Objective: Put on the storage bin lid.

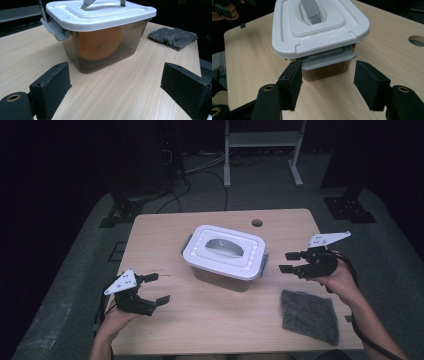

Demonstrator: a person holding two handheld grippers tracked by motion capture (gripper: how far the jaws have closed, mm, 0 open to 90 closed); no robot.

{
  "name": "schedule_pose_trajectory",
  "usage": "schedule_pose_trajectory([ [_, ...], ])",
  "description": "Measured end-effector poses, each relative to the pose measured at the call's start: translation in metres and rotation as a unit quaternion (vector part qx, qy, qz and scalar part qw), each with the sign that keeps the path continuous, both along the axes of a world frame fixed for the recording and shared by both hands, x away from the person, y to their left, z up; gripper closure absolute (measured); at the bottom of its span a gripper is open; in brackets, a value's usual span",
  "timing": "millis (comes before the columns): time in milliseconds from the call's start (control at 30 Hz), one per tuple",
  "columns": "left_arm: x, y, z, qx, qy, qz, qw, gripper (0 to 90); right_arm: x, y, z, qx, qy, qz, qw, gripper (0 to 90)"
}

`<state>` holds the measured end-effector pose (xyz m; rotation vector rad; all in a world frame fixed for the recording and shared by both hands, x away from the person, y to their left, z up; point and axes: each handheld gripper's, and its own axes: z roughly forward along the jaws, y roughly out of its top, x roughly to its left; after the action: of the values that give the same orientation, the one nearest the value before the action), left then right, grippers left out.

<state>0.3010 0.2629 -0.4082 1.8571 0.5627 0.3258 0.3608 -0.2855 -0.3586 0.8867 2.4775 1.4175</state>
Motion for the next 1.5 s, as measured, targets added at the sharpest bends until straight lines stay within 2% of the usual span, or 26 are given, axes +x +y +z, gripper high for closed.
schedule_pose_trajectory([
  [667, 0.0, -0.001, -0.001, 0.004, 0.002, -0.002, 1.0, 8.3, -0.021, -0.031, -0.043, 0.02, 0.033, -0.034, 0.9987, 37.9],
  [800, 0.0, -0.001, -0.002, -0.004, 0.005, -0.005, 1.0, 8.2, -0.027, -0.038, -0.051, 0.022, 0.036, -0.044, 0.9982, 37.8],
  [1067, 0.0, -0.003, -0.003, -0.002, 0.007, -0.007, 0.9999, 8.2, -0.036, -0.051, -0.065, 0.038, 0.048, -0.061, 0.9963, 36.9],
  [1500, 0.001, -0.004, -0.004, -0.007, 0.013, 0.003, 0.9999, 5.5, -0.052, -0.06, -0.084, 0.038, 0.06, -0.07, 0.995, 36.4],
])
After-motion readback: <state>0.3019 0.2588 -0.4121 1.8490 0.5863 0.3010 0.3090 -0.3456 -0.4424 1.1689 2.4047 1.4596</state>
